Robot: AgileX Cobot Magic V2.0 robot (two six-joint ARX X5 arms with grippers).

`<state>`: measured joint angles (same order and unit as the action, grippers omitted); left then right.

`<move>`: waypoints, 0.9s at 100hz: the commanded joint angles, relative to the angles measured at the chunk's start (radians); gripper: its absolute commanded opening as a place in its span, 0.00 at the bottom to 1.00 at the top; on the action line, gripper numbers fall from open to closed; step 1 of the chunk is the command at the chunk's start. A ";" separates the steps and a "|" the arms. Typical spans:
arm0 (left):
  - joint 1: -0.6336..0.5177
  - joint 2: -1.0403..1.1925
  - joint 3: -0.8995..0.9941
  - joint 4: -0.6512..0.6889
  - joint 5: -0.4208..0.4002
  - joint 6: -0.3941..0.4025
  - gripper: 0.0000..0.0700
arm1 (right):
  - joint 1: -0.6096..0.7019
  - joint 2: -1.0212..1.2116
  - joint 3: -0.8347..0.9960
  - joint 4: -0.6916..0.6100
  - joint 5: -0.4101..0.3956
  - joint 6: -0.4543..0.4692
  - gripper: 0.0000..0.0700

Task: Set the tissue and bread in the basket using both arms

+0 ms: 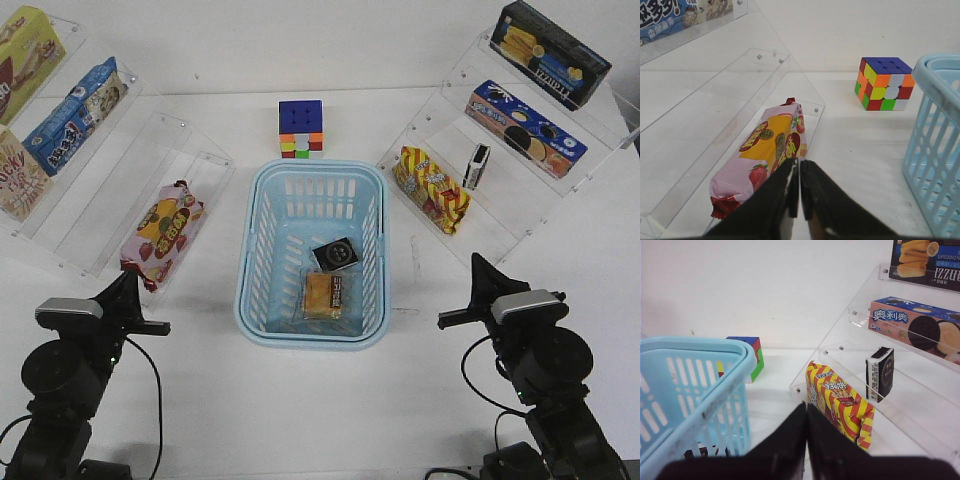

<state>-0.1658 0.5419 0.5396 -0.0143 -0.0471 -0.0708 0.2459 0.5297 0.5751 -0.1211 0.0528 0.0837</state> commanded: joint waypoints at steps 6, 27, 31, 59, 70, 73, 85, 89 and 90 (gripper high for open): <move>0.003 -0.040 0.014 0.006 -0.007 0.037 0.00 | 0.003 0.001 0.003 0.016 0.000 -0.005 0.00; 0.071 -0.206 -0.184 0.104 -0.010 0.161 0.00 | 0.003 0.001 0.003 0.016 0.000 -0.005 0.00; 0.087 -0.241 -0.235 0.121 -0.010 0.142 0.00 | 0.003 0.001 0.003 0.015 0.000 -0.005 0.00; 0.160 -0.460 -0.487 0.119 -0.005 0.028 0.00 | 0.003 0.001 0.003 0.016 0.000 -0.005 0.00; 0.160 -0.518 -0.526 0.092 -0.005 0.028 0.00 | 0.003 0.001 0.003 0.016 0.000 -0.005 0.00; 0.160 -0.535 -0.526 0.068 -0.005 0.028 0.00 | 0.003 0.000 0.003 0.016 0.000 -0.005 0.00; 0.159 -0.539 -0.526 0.047 -0.005 0.032 0.00 | 0.003 0.001 0.003 0.014 0.000 -0.005 0.00; 0.159 -0.539 -0.526 0.045 -0.005 0.032 0.00 | 0.003 0.001 0.003 0.016 0.000 -0.005 0.00; 0.159 -0.539 -0.526 0.045 -0.005 0.032 0.00 | 0.003 0.001 0.003 0.016 0.000 -0.005 0.00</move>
<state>-0.0074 0.0063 0.0341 0.0135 -0.0532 -0.0364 0.2459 0.5297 0.5751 -0.1181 0.0528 0.0830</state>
